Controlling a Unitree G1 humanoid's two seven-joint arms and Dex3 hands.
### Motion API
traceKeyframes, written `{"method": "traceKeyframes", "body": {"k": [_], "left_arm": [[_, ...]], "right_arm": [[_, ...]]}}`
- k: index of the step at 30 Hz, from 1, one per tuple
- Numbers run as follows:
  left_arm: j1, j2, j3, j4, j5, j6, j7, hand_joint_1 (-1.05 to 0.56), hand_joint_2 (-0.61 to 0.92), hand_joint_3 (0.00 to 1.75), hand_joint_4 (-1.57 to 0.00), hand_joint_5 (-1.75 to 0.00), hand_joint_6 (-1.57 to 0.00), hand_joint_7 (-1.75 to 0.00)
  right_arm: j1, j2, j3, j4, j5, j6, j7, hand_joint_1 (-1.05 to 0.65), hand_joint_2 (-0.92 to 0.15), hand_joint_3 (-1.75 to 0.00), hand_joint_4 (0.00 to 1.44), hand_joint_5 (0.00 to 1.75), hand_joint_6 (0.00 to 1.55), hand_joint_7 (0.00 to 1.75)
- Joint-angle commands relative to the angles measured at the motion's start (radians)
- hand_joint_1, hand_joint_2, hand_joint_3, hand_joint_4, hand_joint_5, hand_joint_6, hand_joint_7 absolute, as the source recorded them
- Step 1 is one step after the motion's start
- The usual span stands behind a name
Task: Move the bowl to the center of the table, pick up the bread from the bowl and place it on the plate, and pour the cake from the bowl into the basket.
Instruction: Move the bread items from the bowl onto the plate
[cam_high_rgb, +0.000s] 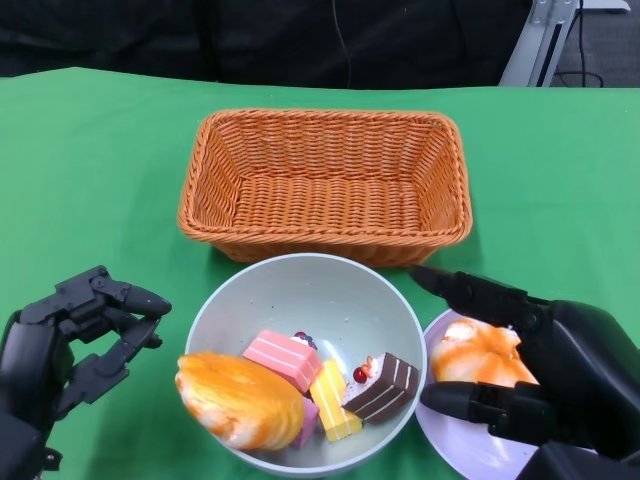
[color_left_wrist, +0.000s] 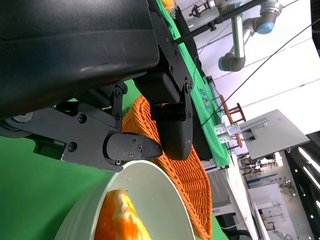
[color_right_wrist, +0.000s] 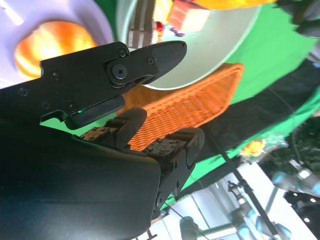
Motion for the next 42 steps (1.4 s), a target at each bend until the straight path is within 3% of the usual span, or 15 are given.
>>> {"method": "traceKeyframes", "body": {"k": [1,13,28,42], "left_arm": [[-0.005,0.011,0.005,-0.006,0.002,-0.003,0.010,-0.14,0.92,0.30,-0.74,-1.32,-0.83,-0.95],[-0.001,0.005,0.000,-0.009,0.012,-0.009,0.016,-0.12,0.92,0.32,-0.72,-1.32,-0.82,-0.94],[0.006,-0.008,-0.010,-0.025,0.034,-0.015,0.032,-0.14,0.92,0.30,-0.72,-1.32,-0.82,-0.96],[0.012,-0.005,-0.013,-0.033,0.025,-0.023,0.022,-0.14,0.92,0.31,-0.72,-1.29,-0.81,-0.94]], "right_arm": [[-0.022,0.018,0.024,-0.029,0.004,0.013,0.019,-0.61,-0.92,-0.02,0.70,0.17,0.58,0.06],[-0.091,0.065,0.139,0.007,-0.020,0.014,0.044,-0.62,-0.92,-0.02,0.71,0.15,0.59,0.03],[-0.224,0.039,0.262,0.212,-0.100,-0.062,0.062,-0.69,-0.89,0.00,0.65,0.08,0.59,0.01],[-0.312,0.060,0.279,0.395,-0.132,-0.176,0.016,-0.74,-0.91,0.00,0.65,0.05,0.59,0.00]]}}
